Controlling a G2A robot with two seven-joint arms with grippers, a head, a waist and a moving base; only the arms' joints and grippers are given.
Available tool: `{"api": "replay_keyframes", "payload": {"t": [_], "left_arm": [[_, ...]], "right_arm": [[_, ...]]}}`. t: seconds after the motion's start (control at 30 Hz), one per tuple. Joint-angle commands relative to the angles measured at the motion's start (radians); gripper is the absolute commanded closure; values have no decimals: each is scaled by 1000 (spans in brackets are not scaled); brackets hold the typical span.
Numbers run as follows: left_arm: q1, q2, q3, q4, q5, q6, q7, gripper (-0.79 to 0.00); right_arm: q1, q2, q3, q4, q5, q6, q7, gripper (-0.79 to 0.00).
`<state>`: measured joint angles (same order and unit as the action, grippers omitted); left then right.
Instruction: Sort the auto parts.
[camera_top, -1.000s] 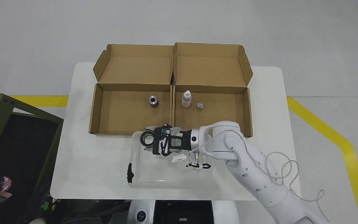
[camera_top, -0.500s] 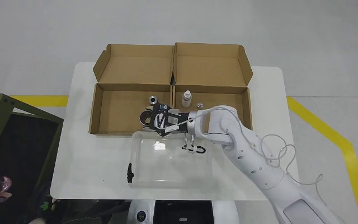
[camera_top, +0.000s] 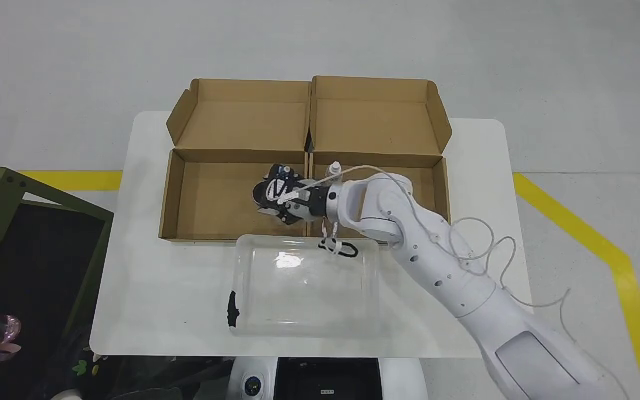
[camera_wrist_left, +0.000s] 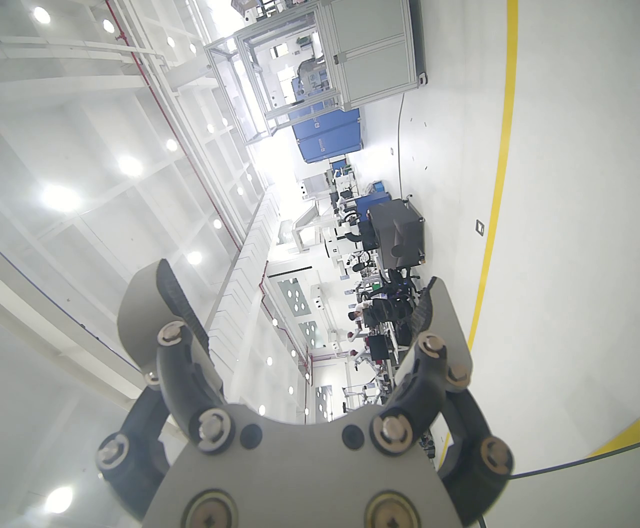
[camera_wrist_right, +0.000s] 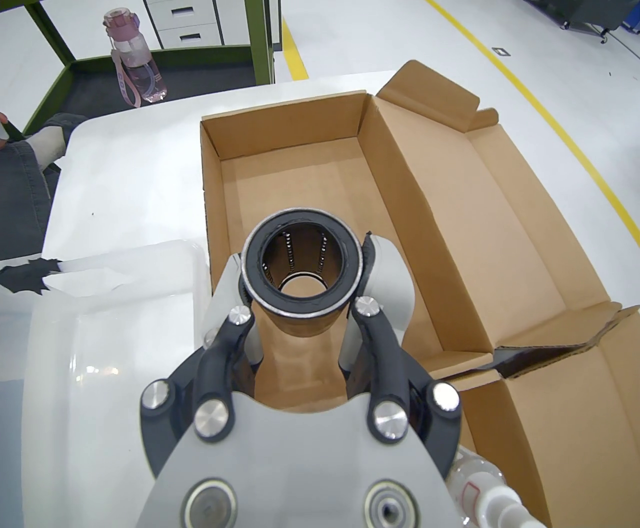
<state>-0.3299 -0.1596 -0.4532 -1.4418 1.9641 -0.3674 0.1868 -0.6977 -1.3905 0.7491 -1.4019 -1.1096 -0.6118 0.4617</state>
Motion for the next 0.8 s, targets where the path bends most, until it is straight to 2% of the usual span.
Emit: {"api": "replay_keyframes", "payload": {"t": [0.0,0.77], "left_arm": [[0,0,0,0,0,0,0,-785],[0,0,0,0,0,0,0,-785]], "right_arm": [[6,-4,-9,13,-5,7,2,0],[51,-55,-95,174,-66,52,33,0]]}}
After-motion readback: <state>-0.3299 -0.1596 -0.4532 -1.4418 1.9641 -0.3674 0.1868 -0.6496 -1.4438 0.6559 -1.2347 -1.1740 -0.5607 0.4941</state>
